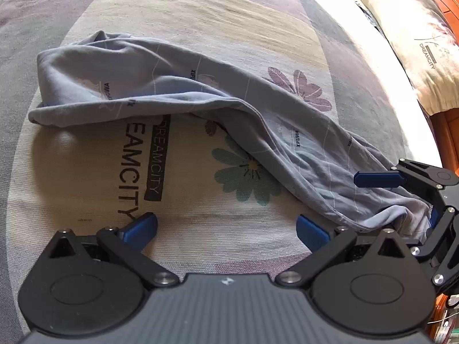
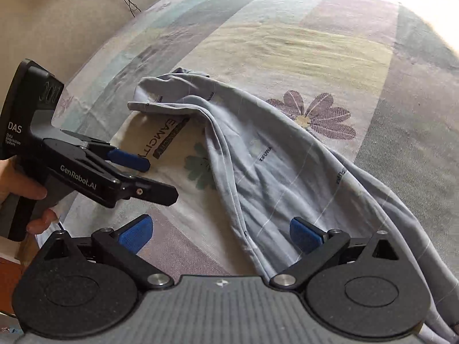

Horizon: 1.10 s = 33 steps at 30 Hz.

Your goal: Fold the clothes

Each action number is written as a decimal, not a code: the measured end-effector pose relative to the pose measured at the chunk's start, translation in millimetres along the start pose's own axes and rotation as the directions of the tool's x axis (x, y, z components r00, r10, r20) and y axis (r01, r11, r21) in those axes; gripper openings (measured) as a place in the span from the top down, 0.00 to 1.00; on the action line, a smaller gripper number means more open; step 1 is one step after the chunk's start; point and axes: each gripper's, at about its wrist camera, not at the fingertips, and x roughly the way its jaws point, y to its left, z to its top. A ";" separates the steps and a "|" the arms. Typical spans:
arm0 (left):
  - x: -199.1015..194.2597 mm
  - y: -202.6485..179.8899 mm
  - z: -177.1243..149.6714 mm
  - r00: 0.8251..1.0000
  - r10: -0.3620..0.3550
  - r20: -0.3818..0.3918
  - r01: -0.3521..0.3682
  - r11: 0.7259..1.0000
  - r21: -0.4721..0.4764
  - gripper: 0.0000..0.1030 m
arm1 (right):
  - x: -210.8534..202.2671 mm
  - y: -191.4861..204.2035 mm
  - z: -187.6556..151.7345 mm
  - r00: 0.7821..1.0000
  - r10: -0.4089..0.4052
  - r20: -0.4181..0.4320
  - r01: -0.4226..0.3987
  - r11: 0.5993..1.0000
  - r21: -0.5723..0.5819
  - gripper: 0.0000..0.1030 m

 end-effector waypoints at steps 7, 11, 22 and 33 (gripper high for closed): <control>1.7 -1.7 -2.0 1.000 -0.006 0.001 0.006 0.998 0.059 0.01 | 24.1 16.0 -23.2 0.989 0.073 -0.126 -0.069 0.997 0.033 0.00; 1.3 -1.0 -5.2 1.000 -0.015 0.024 0.013 0.997 0.078 0.01 | 19.1 27.1 -40.8 0.980 0.097 -0.176 -0.091 0.995 0.045 0.00; -21.4 20.6 19.9 0.998 -0.020 0.058 0.018 0.999 0.029 0.01 | 7.9 27.1 -12.2 0.998 0.033 -0.055 -0.029 0.998 0.061 0.00; -23.2 67.7 31.7 0.947 -0.098 0.305 0.114 0.993 -0.037 0.01 | 16.3 51.5 2.4 1.000 0.015 -0.001 -0.015 1.000 0.009 0.00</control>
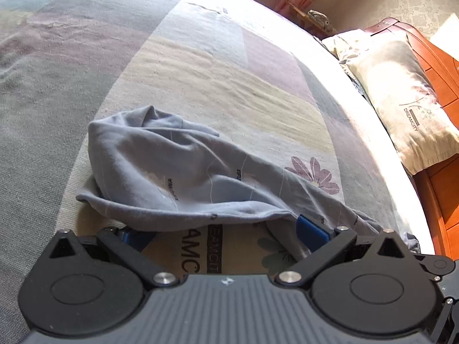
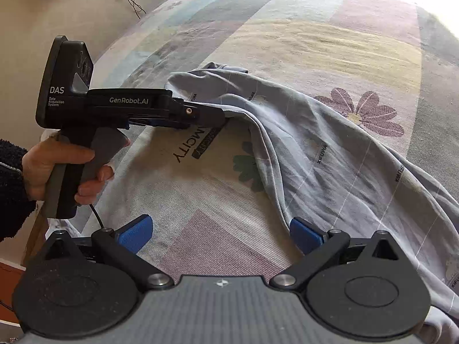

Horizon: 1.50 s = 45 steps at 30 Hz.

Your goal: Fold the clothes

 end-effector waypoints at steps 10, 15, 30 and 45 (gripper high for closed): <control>-21.7 28.0 54.9 0.978 -0.041 0.206 0.054 0.997 -0.059 0.01 | 15.9 6.2 30.2 1.000 -0.016 -0.004 0.016 0.998 -0.059 0.00; -36.9 16.4 60.8 0.962 -0.073 0.264 0.070 0.997 0.020 0.01 | 22.6 16.7 41.5 1.000 -0.004 0.003 0.005 0.995 -0.099 0.00; 0.3 74.8 55.5 0.964 -0.127 0.235 0.189 0.945 -0.266 0.01 | 87.6 25.2 80.5 0.995 0.078 -0.056 -0.087 0.976 -0.199 0.00; 2.1 87.2 65.2 0.958 -0.128 0.257 0.196 0.946 -0.259 0.01 | 93.9 43.3 63.1 0.986 0.079 -0.149 -0.124 0.938 -0.323 0.00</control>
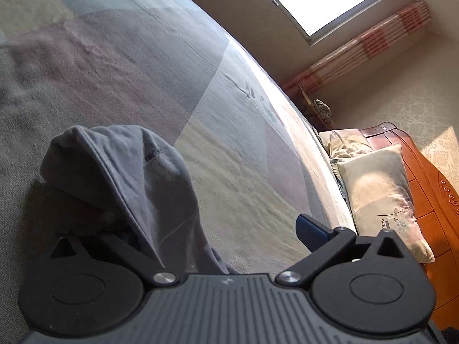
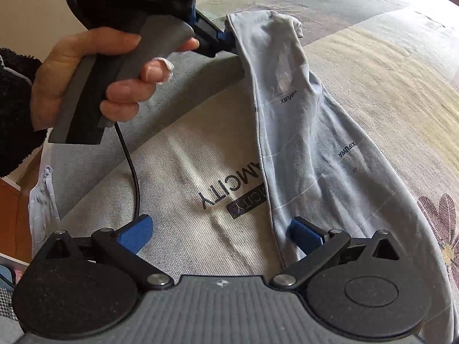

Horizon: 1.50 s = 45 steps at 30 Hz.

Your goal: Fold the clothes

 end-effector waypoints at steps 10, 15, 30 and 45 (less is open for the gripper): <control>-5.1 19.5 20.3 1.000 0.020 0.021 -0.019 0.999 -0.035 0.01 | -29.2 -80.0 60.1 0.992 0.028 0.120 -0.045 0.989 0.143 0.00; -9.1 35.5 34.3 0.999 -0.008 0.054 0.015 0.990 -0.140 0.01 | -5.8 -123.2 85.8 0.984 0.143 0.110 -0.164 0.963 0.216 0.00; -11.0 70.4 54.6 1.000 0.008 0.010 -0.006 0.978 -0.207 0.01 | 85.3 -106.0 193.5 0.899 0.437 0.020 -0.436 0.890 0.132 0.00; -1.8 51.3 77.9 0.997 -0.069 0.026 0.072 0.988 -0.140 0.01 | 45.7 -73.1 209.9 0.895 0.445 -0.005 -0.445 0.894 -0.048 0.00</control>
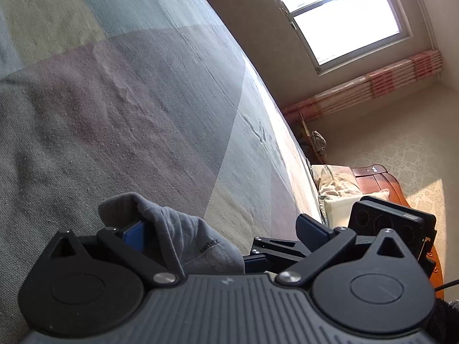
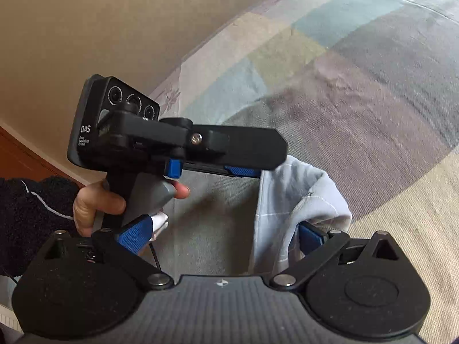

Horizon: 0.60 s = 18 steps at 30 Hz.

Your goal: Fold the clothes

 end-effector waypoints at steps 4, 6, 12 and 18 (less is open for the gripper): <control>-9.0 -10.9 12.0 0.999 -0.013 0.041 0.011 0.998 0.059 0.01 | -18.6 5.0 4.1 0.994 -0.075 0.073 0.078 0.997 -0.030 0.00; -13.8 -12.4 17.1 0.998 -0.019 0.059 0.015 0.997 0.072 0.01 | -36.0 5.0 4.4 0.984 -0.113 0.137 0.117 0.993 -0.019 0.00; -7.8 -19.4 33.2 0.996 0.029 0.089 -0.039 0.992 0.116 0.01 | -76.1 -5.3 22.3 0.939 -0.201 0.277 0.208 0.978 0.004 0.00; 1.1 -24.4 31.7 0.953 0.292 0.077 -0.301 0.929 0.213 0.01 | -78.4 -20.4 15.4 0.911 -0.348 0.221 0.354 0.935 0.014 0.00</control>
